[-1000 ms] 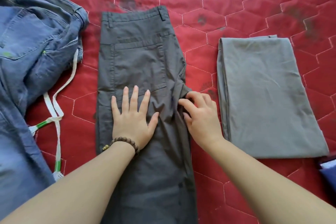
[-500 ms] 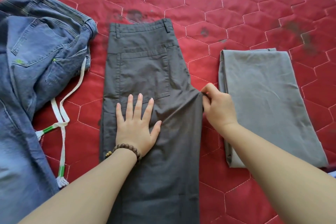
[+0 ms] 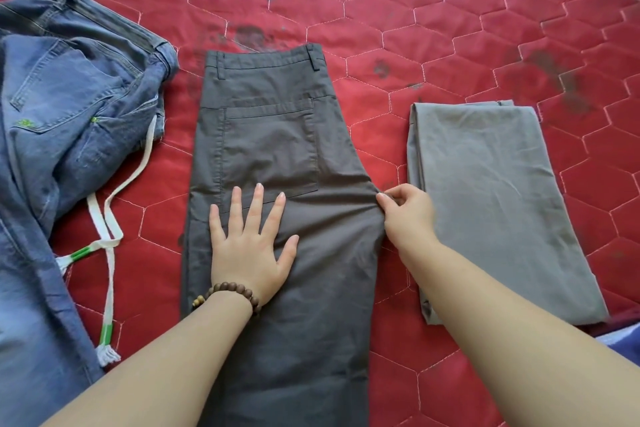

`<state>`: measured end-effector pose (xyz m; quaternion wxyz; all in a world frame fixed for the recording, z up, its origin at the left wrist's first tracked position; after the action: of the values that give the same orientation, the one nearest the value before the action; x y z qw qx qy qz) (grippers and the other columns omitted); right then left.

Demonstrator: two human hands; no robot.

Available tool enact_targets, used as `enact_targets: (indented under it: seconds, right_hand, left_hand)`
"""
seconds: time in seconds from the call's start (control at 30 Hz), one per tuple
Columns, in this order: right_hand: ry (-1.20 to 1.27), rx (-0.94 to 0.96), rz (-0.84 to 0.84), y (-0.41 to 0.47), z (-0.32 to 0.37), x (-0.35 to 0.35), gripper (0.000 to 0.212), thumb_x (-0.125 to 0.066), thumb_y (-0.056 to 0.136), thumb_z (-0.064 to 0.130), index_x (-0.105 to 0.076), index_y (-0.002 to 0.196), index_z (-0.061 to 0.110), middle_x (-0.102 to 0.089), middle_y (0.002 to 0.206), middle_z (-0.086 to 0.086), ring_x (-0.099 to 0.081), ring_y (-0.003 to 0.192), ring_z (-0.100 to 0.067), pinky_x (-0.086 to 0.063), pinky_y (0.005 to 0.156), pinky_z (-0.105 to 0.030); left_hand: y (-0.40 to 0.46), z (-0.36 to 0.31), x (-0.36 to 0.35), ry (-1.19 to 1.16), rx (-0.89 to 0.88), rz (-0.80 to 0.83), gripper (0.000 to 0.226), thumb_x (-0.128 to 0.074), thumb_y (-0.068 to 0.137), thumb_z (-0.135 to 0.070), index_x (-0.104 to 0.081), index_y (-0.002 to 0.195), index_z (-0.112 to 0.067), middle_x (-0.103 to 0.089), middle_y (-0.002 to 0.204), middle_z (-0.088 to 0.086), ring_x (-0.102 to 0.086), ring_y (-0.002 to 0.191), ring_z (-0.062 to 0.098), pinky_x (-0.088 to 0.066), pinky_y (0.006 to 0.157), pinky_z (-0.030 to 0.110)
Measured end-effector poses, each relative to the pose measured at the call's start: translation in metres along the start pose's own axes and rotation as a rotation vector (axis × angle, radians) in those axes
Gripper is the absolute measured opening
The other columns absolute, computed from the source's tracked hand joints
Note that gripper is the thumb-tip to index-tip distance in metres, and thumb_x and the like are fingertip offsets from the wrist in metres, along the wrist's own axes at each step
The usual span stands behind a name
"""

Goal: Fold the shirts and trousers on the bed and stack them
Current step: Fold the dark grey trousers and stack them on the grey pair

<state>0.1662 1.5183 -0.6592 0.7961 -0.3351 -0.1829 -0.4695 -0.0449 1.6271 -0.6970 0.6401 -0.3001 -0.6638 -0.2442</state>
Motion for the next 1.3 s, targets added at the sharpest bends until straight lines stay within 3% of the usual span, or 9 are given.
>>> enact_targets:
  seconds: [0.13, 0.33, 0.53, 0.63, 0.73, 0.8, 0.97, 1.1, 1.3]
  right_hand:
    - [-0.129, 0.064, -0.042, -0.005, 0.002, -0.005, 0.027, -0.053, 0.094, 0.023, -0.056, 0.068, 0.019, -0.056, 0.066, 0.007, -0.055, 0.077, -0.022, -0.029, 0.063, -0.025]
    - [-0.36, 0.309, 0.211, 0.013, 0.027, -0.02, 0.022, -0.062, 0.091, 0.03, -0.062, 0.103, 0.012, -0.067, 0.102, -0.009, -0.058, 0.099, -0.029, -0.042, 0.082, -0.035]
    - [-0.709, 0.312, -0.036, -0.001, 0.03, -0.023, 0.029, -0.055, 0.093, 0.038, -0.052, 0.101, 0.01, -0.06, 0.104, -0.015, -0.056, 0.097, -0.037, -0.039, 0.074, -0.04]
    - [-0.712, 0.699, -0.226, -0.022, 0.044, -0.035, 0.026, -0.064, 0.085, 0.02, -0.059, 0.105, 0.004, -0.057, 0.112, -0.018, -0.053, 0.105, -0.039, -0.04, 0.089, -0.046]
    - [-0.615, 1.035, 0.023, -0.037, 0.052, -0.073, 0.038, -0.061, 0.082, 0.004, -0.061, 0.12, 0.0, -0.056, 0.129, -0.019, -0.051, 0.124, -0.037, -0.036, 0.108, -0.048]
    - [-0.673, 0.949, 0.168, -0.034, 0.048, -0.092, 0.046, -0.052, 0.093, 0.013, -0.048, 0.138, 0.005, -0.043, 0.147, -0.014, -0.033, 0.14, -0.029, -0.021, 0.117, -0.049]
    - [-0.942, 0.791, 0.121, -0.001, 0.046, -0.102, 0.06, -0.019, 0.097, 0.051, -0.011, 0.153, 0.029, -0.001, 0.162, 0.002, 0.007, 0.148, -0.017, 0.011, 0.116, -0.052]
    - [-1.047, 0.743, 0.119, 0.028, 0.067, -0.113, 0.066, -0.006, 0.092, 0.058, 0.0, 0.152, 0.033, 0.008, 0.161, -0.001, 0.015, 0.147, -0.02, 0.015, 0.115, -0.053]
    - [-0.978, 0.896, 0.123, 0.089, 0.121, -0.143, 0.065, -0.026, 0.099, 0.046, -0.015, 0.153, 0.012, 0.0, 0.161, -0.011, 0.007, 0.148, -0.022, 0.008, 0.12, -0.038]
  left_hand:
    - [0.001, -0.001, 0.006, -0.021, 0.076, 0.019, 0.067, -0.024, 0.089, -0.057, -0.033, 0.149, -0.027, -0.027, 0.156, 0.012, -0.016, 0.146, 0.035, -0.009, 0.114, 0.063]
    - [0.007, 0.025, 0.008, -0.014, 0.113, 0.011, 0.063, -0.023, 0.09, -0.056, -0.033, 0.147, -0.032, -0.024, 0.157, 0.016, -0.016, 0.145, 0.039, -0.011, 0.113, 0.061]
    - [0.01, 0.035, 0.017, -0.011, 0.17, 0.049, 0.069, -0.027, 0.089, -0.051, -0.039, 0.146, -0.015, -0.03, 0.154, 0.017, -0.028, 0.141, 0.037, -0.024, 0.112, 0.054]
    - [0.025, 0.032, 0.028, -0.003, 0.126, -0.017, 0.062, -0.039, 0.084, -0.045, -0.054, 0.133, -0.01, -0.046, 0.142, 0.02, -0.043, 0.13, 0.036, -0.033, 0.106, 0.053]
    - [0.042, 0.022, 0.023, -0.027, -0.092, 0.022, 0.064, -0.035, 0.091, -0.047, -0.037, 0.147, -0.016, -0.029, 0.155, 0.016, -0.023, 0.144, 0.033, -0.018, 0.117, 0.05]
    - [0.045, 0.022, 0.011, 0.022, -0.187, 0.083, 0.067, -0.022, 0.093, -0.055, -0.014, 0.153, -0.025, -0.01, 0.161, 0.007, 0.0, 0.148, 0.03, -0.002, 0.119, 0.051]
    - [0.07, 0.046, 0.009, 0.05, -0.107, 0.058, 0.073, -0.009, 0.085, -0.07, -0.01, 0.151, -0.04, -0.005, 0.162, 0.004, 0.006, 0.147, 0.038, 0.001, 0.117, 0.056]
    - [0.118, 0.058, 0.007, 0.047, 0.004, 0.057, 0.073, 0.002, 0.079, -0.075, 0.008, 0.147, -0.048, 0.012, 0.161, 0.005, 0.016, 0.144, 0.043, 0.002, 0.114, 0.061]
    - [0.178, 0.068, 0.006, 0.006, 0.051, 0.009, 0.071, -0.005, 0.079, -0.079, 0.004, 0.145, -0.054, 0.013, 0.16, 0.012, 0.017, 0.144, 0.039, 0.002, 0.11, 0.068]
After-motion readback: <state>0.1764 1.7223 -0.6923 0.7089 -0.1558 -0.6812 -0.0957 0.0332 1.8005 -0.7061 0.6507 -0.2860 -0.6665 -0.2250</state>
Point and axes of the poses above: each hand's wrist, its own y-axis towards the middle knuckle, its own x-axis out of the back of the hand, z = x × y, the point moved 3 cm from there along y, towards the middle knuckle
